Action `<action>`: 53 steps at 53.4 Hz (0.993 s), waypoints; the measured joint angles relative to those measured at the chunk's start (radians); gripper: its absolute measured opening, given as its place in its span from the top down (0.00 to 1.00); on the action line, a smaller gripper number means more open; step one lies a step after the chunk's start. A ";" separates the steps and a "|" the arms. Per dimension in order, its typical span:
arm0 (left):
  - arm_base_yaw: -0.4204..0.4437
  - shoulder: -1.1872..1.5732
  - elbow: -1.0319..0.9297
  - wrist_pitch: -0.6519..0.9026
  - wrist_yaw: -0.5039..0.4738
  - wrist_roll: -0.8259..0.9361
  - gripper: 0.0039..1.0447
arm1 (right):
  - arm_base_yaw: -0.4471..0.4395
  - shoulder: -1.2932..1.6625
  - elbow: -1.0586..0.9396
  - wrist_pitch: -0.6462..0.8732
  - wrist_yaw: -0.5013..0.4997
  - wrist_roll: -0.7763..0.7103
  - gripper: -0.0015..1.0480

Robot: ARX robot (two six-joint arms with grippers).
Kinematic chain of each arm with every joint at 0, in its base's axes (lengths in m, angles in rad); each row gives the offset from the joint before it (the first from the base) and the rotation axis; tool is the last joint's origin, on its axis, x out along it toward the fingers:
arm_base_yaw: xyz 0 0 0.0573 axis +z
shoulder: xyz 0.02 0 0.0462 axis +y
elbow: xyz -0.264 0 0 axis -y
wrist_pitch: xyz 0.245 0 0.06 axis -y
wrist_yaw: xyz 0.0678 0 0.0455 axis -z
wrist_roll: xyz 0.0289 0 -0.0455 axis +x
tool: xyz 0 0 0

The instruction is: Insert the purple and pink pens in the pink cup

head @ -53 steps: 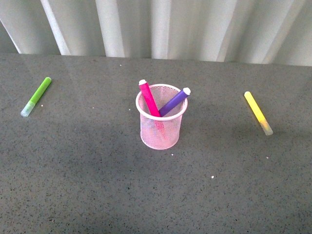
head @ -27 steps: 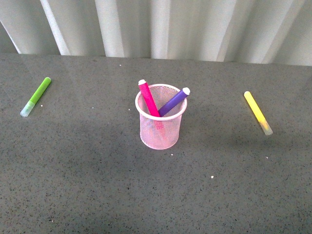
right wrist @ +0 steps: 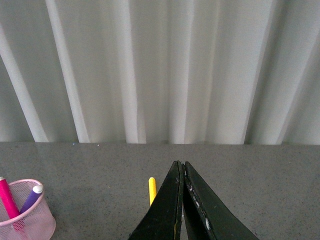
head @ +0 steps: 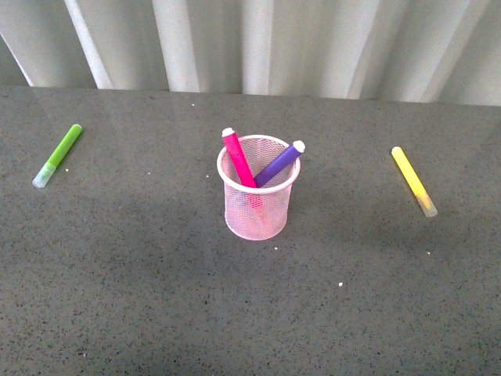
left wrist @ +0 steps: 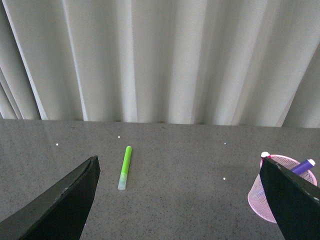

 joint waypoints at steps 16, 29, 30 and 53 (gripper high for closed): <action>0.000 0.000 0.000 0.000 0.000 0.000 0.06 | 0.000 -0.089 0.000 -0.089 0.000 0.000 0.97; 0.000 0.000 0.000 0.000 0.000 0.000 0.06 | 0.000 -0.188 0.000 -0.199 0.000 0.000 0.97; 0.000 0.000 0.000 0.000 0.000 0.000 0.06 | 0.000 -0.214 0.000 -0.238 0.000 0.000 0.97; 0.000 -0.001 0.000 0.000 0.000 0.000 0.06 | 0.000 -0.313 0.000 -0.319 0.000 0.000 0.52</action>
